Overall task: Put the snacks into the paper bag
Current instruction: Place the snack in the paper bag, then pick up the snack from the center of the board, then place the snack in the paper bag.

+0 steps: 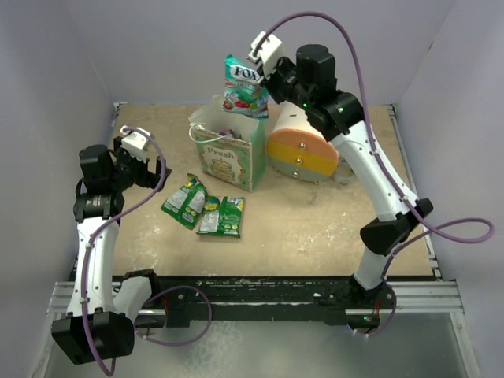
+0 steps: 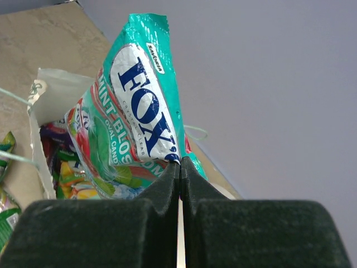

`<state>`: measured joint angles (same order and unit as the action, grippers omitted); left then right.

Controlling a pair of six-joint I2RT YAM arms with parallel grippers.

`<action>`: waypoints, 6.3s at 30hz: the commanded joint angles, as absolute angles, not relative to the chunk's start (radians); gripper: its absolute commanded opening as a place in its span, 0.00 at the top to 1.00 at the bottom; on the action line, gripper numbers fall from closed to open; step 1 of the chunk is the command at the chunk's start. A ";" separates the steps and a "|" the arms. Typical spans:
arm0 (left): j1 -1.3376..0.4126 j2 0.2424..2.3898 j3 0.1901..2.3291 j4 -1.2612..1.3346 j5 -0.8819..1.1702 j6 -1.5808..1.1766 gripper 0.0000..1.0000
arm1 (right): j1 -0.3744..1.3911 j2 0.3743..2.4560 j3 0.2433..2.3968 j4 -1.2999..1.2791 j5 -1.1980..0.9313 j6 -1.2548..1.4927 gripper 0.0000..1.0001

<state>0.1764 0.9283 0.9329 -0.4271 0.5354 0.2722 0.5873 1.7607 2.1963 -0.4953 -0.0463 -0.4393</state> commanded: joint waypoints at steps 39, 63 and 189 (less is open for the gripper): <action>0.182 0.977 0.992 -0.533 0.575 0.415 0.01 | 0.656 1.856 2.099 -0.524 0.008 -0.483 1.00; 0.182 1.014 0.921 -0.568 0.605 0.516 0.01 | 0.656 1.858 2.097 -0.583 -0.046 -0.459 0.78; -0.186 1.512 1.827 -0.304 0.470 0.512 1.00 | 0.271 1.311 1.474 -0.305 -0.382 -0.305 0.53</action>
<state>-0.1272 1.5181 1.8317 -0.5236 0.3706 0.3237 0.2852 1.3602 1.4750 -0.3412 -0.3698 -0.3035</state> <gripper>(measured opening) 0.107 0.464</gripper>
